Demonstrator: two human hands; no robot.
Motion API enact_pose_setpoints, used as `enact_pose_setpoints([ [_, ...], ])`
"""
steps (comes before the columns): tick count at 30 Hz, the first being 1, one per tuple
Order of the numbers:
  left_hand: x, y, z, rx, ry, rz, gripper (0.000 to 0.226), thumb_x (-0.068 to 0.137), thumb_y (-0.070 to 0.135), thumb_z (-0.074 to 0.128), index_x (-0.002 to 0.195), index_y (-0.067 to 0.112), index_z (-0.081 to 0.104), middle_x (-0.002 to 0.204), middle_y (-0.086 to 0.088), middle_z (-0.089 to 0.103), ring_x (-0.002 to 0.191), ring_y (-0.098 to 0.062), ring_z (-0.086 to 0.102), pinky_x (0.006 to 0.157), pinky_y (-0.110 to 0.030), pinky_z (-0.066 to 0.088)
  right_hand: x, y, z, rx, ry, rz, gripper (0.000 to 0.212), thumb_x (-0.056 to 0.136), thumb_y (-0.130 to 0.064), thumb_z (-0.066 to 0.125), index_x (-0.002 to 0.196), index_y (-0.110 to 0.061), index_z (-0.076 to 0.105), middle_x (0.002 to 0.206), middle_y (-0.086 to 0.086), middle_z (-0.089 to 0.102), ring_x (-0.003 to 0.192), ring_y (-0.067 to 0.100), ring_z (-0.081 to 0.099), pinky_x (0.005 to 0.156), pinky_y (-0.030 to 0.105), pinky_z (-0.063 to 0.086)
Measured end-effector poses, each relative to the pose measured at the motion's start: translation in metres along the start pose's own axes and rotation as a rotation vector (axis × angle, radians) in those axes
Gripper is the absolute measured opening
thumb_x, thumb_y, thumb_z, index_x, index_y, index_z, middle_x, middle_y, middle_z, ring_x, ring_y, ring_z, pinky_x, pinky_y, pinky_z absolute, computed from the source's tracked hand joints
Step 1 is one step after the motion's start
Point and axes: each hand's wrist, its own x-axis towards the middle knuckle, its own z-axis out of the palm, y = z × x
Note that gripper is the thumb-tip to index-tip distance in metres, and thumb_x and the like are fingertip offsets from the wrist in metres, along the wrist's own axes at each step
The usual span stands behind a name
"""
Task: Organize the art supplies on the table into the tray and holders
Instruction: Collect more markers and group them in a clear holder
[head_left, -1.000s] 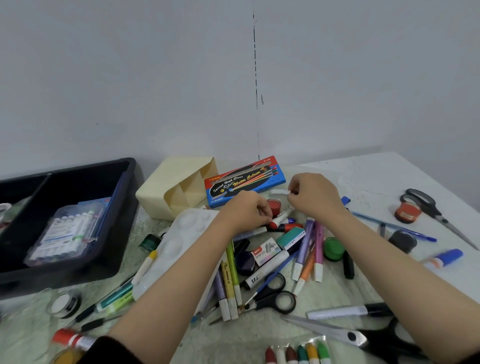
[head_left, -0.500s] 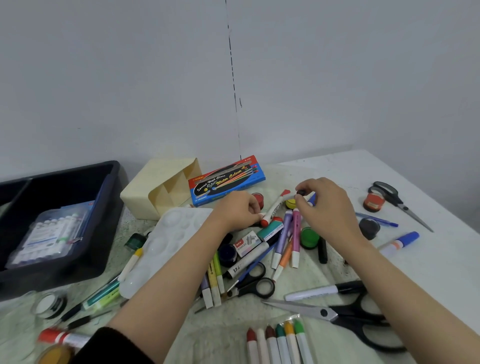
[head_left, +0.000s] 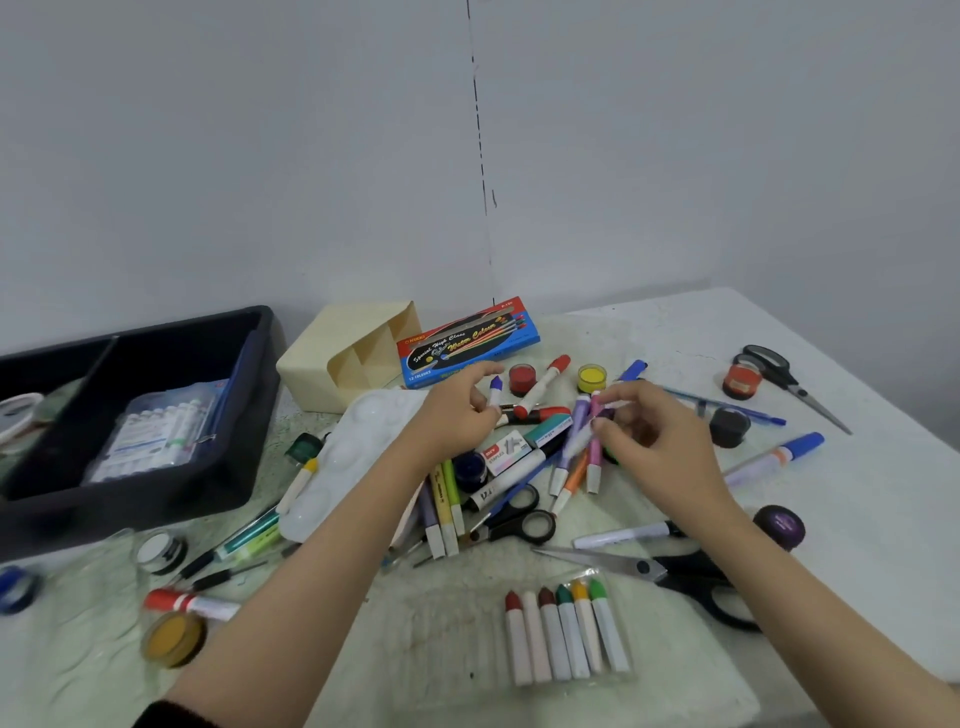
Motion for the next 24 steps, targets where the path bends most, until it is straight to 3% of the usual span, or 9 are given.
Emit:
enact_pose_setpoints([
  [2,-0.019,0.000,-0.006,-0.059,0.025,-0.011,0.041,0.087,0.008,0.059,0.125,0.023,0.052,0.078,-0.017,0.064,0.066,-0.015,0.059,0.062,-0.014,0.046,-0.015,-0.004,0.003,0.037,-0.079,0.023,0.014,0.082,-0.011,0.068,0.090,-0.021,0.062,0.059,-0.004,0.060,0.053,0.002,0.046,0.055,0.011,0.039],
  [6,-0.062,0.004,-0.014,-0.261,0.009,-0.095,0.034,0.085,0.004,0.061,0.111,0.025,0.057,0.067,-0.003,0.061,0.061,-0.011,0.065,0.067,-0.022,0.056,-0.043,-0.012,0.013,0.008,-0.289,0.065,0.014,0.080,-0.014,0.071,0.085,-0.017,0.059,0.065,0.007,0.065,0.053,0.004,0.047,0.056,0.018,0.042],
  [10,-0.104,0.002,-0.012,-0.378,0.032,-0.147,0.032,0.082,-0.003,0.062,0.097,0.025,0.062,0.075,-0.006,0.058,0.060,-0.017,0.063,0.062,-0.029,0.057,-0.064,-0.017,0.026,-0.062,-0.460,0.068,0.014,0.078,-0.019,0.073,0.081,-0.022,0.060,0.063,0.002,0.065,0.049,0.001,0.047,0.052,0.016,0.039],
  [13,-0.133,-0.007,-0.006,-0.427,-0.016,-0.177,0.035,0.078,-0.006,0.065,0.098,0.023,0.065,0.071,-0.002,0.057,0.062,-0.017,0.062,0.069,-0.035,0.058,-0.076,-0.017,0.037,-0.126,-0.507,0.048,0.016,0.078,-0.022,0.073,0.077,-0.029,0.059,0.062,-0.003,0.063,0.049,0.000,0.049,0.052,0.016,0.038],
  [20,-0.170,-0.020,0.007,-0.431,-0.066,-0.238,0.035,0.078,-0.003,0.066,0.103,0.021,0.064,0.075,-0.003,0.063,0.065,-0.011,0.065,0.064,-0.021,0.054,-0.091,-0.019,0.047,-0.286,-0.547,-0.025,0.012,0.080,-0.032,0.069,0.083,-0.033,0.057,0.069,-0.009,0.062,0.059,0.004,0.055,0.057,0.023,0.045],
  [24,-0.176,-0.027,0.012,-0.408,-0.053,-0.237,0.036,0.078,0.001,0.068,0.102,0.026,0.063,0.081,-0.007,0.066,0.068,-0.009,0.064,0.067,-0.020,0.053,-0.095,-0.021,0.051,-0.434,-0.557,-0.156,0.014,0.085,-0.034,0.062,0.098,-0.028,0.061,0.082,-0.011,0.061,0.066,0.000,0.050,0.057,0.014,0.038],
])
